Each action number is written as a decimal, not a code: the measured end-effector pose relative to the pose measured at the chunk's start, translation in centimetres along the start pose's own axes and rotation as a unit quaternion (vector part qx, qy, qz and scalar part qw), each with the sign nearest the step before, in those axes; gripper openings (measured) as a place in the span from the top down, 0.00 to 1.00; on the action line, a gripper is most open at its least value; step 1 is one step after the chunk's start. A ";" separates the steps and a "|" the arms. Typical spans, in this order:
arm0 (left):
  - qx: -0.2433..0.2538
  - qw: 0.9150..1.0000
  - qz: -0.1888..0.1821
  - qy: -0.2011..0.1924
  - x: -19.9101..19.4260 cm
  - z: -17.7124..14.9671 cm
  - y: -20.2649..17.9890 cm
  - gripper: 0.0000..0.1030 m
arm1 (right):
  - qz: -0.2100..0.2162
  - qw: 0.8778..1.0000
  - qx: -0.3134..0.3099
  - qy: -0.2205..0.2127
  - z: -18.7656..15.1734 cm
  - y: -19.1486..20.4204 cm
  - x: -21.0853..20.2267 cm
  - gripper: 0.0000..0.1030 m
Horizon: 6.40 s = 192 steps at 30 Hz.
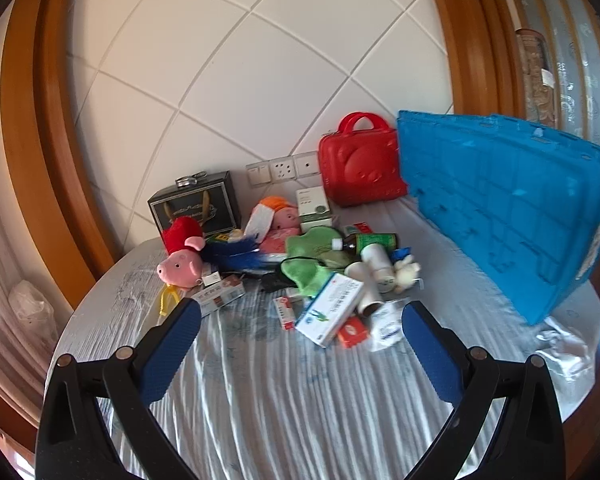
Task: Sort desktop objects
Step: 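Grasp the pink pig plush with the right tool while the left tool grasps the yellow toy, then carry both held toys over the blue bin and open both tools, then move both tools back from the bin toward the table pile, then grasp the orange-and-white medicine box with the left tool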
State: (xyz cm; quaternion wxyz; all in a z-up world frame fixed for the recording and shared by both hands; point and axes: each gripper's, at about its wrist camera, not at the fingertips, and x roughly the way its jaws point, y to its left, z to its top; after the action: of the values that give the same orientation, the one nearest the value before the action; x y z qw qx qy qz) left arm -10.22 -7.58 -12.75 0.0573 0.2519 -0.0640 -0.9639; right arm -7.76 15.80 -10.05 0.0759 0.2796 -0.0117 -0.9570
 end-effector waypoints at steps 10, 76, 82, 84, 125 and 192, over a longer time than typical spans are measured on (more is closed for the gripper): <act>-0.014 1.000 0.003 0.021 9.5 1.1 10.5 0.01 | 0.065 0.997 -0.029 0.033 6.6 12.1 14.3 0.00; -0.013 0.999 0.010 0.050 25.7 4.9 26.4 0.85 | 0.237 0.970 -0.057 -0.026 19.2 24.5 30.0 0.30; 0.032 0.997 -0.053 -0.040 18.2 10.7 19.4 0.85 | 0.179 0.982 -0.032 -0.060 18.2 19.1 19.5 0.30; 0.049 0.992 -0.095 -0.070 15.6 12.6 15.7 0.85 | 0.152 0.985 -0.024 -0.078 17.9 16.9 15.8 0.30; 0.089 0.965 -0.197 -0.148 4.0 26.8 -29.9 0.20 | -0.039 0.978 0.086 -0.184 20.7 -27.3 -1.9 0.00; 0.186 0.954 -0.169 0.160 37.5 -6.2 20.5 0.22 | 0.089 0.990 -0.048 0.098 14.7 11.0 31.8 0.00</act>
State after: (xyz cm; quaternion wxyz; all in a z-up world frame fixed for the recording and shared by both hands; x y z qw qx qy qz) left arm -38.08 -33.72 -32.92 -0.1450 0.4165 -0.1886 -0.8775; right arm -40.57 -0.21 -13.91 0.1753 0.3659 0.0172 -0.9138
